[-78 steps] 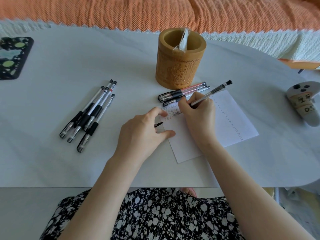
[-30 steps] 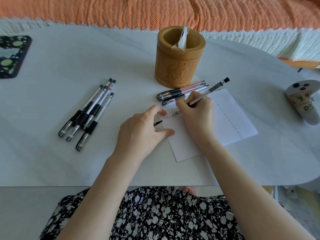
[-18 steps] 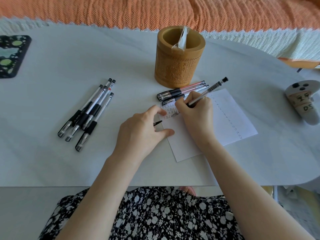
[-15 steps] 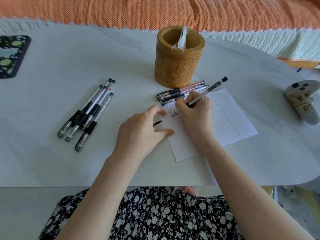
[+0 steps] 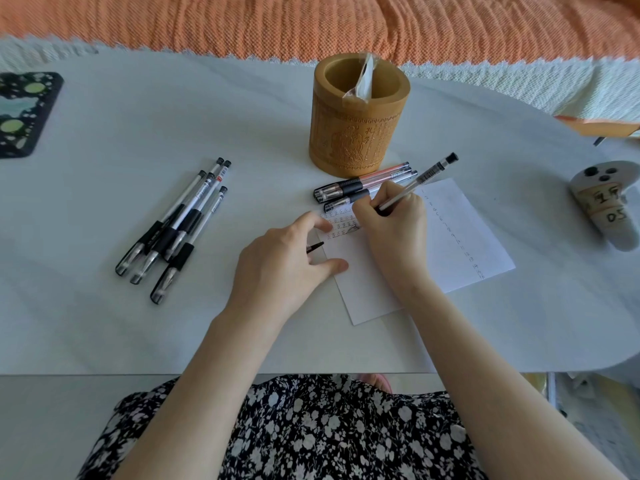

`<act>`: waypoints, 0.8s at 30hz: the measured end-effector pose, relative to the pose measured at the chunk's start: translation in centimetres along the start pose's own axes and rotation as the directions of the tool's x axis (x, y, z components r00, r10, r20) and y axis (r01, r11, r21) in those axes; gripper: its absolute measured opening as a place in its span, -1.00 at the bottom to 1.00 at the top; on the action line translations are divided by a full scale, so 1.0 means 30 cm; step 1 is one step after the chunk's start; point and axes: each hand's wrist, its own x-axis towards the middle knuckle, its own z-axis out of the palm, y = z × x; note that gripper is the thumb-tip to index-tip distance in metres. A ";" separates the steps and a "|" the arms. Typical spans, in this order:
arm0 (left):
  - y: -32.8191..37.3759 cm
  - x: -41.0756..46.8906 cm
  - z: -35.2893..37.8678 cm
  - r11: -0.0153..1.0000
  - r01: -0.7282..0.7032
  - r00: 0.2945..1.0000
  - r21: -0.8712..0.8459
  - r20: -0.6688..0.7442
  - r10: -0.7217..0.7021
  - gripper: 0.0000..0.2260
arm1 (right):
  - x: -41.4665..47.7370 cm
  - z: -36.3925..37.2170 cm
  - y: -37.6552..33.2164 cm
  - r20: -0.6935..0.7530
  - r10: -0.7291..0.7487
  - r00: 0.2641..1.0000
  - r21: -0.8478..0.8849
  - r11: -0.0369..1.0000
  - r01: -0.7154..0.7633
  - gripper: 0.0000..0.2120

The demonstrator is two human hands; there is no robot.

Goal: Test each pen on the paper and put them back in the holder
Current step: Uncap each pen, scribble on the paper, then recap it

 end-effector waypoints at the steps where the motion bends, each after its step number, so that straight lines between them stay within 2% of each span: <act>1: 0.000 0.000 0.000 1.000 -0.001 1.000 0.000 0.002 0.001 -0.60 | 0.000 0.000 0.001 0.001 0.002 1.000 0.001 1.000 -0.002 -0.64; 5: 0.000 -0.003 -0.002 1.000 -0.007 1.000 0.001 0.005 0.007 -0.61 | 0.000 -0.013 -0.004 -0.005 0.031 1.000 0.051 0.998 -0.031 -0.70; 8: 0.003 -0.008 -0.009 0.997 -0.052 0.999 -0.049 -0.015 0.051 -0.64 | 0.014 -0.034 -0.019 -0.034 0.090 0.995 0.208 0.975 -0.081 -0.67; 11: 0.008 -0.013 -0.009 0.964 -0.118 0.993 -0.236 -0.044 0.111 -0.73 | 0.025 -0.058 -0.037 0.082 0.166 0.983 0.487 0.854 -0.185 -0.61; 14: 0.011 -0.015 -0.014 0.914 -0.059 0.994 -0.401 0.059 0.090 -0.81 | 0.026 -0.072 -0.045 0.202 0.211 0.956 0.599 0.746 -0.291 -0.64; 17: 0.012 -0.021 -0.015 0.889 -0.051 0.986 -0.455 0.120 0.117 -0.80 | 0.014 -0.080 -0.052 0.238 0.197 0.951 0.549 0.780 -0.299 -0.67; 24: 0.017 -0.026 -0.014 0.878 -0.101 0.970 -0.468 0.151 0.192 -0.75 | -0.012 -0.062 -0.071 0.284 0.116 0.952 0.417 0.879 -0.232 -0.65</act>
